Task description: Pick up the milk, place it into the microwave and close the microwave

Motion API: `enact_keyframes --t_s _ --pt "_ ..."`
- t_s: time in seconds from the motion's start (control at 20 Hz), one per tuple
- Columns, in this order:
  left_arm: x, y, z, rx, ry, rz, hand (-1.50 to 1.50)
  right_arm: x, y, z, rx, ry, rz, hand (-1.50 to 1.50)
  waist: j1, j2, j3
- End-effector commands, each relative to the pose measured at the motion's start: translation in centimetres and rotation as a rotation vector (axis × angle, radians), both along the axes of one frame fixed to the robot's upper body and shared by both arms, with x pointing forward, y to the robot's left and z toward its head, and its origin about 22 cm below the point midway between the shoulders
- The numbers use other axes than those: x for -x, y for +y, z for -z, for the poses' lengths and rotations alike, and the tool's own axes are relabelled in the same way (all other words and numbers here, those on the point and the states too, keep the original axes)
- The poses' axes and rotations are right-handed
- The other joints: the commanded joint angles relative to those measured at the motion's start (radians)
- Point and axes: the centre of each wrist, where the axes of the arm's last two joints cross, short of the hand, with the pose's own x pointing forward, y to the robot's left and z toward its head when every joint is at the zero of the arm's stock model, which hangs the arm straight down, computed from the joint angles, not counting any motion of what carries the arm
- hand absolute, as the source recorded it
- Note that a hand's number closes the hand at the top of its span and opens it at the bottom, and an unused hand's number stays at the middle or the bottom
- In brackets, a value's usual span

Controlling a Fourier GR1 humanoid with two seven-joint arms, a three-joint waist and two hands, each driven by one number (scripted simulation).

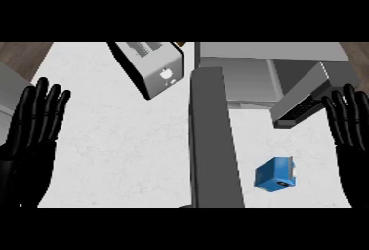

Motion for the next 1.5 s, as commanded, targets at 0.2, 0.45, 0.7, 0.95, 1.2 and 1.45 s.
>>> enact_keyframes --t_s 0.2,0.45,0.7,0.95,1.2,1.45 --pt "-0.7 -0.9 1.9 0.009 -0.014 -0.076 -1.50 5.8 0.0 -2.2 -0.039 0.056 0.015 -1.50 -0.022 -0.012 0.035" --pt "3.4 -1.8 3.7 0.205 0.112 -0.153 -1.50 8.0 -1.2 -3.1 -0.055 0.081 -0.091 -1.50 -0.015 -0.014 0.035" --pt "5.6 -2.1 3.1 0.227 0.106 -0.164 -1.50 10.7 0.7 -4.0 -0.066 0.102 -0.070 -1.50 -0.012 -0.013 0.035" --pt "9.6 0.2 4.2 0.218 0.119 -0.148 -1.50 10.7 1.8 -2.9 -0.052 0.110 -0.037 -1.50 -0.004 -0.014 0.034" --pt "11.6 0.9 5.0 0.218 0.117 -0.162 -1.50 11.0 -0.5 -2.3 0.020 0.119 0.003 -1.50 -0.005 -0.013 0.035" --pt "12.8 0.6 5.2 0.205 0.116 -0.161 -1.50 11.0 0.4 0.8 0.036 0.123 0.016 -1.50 -0.008 -0.014 0.035"
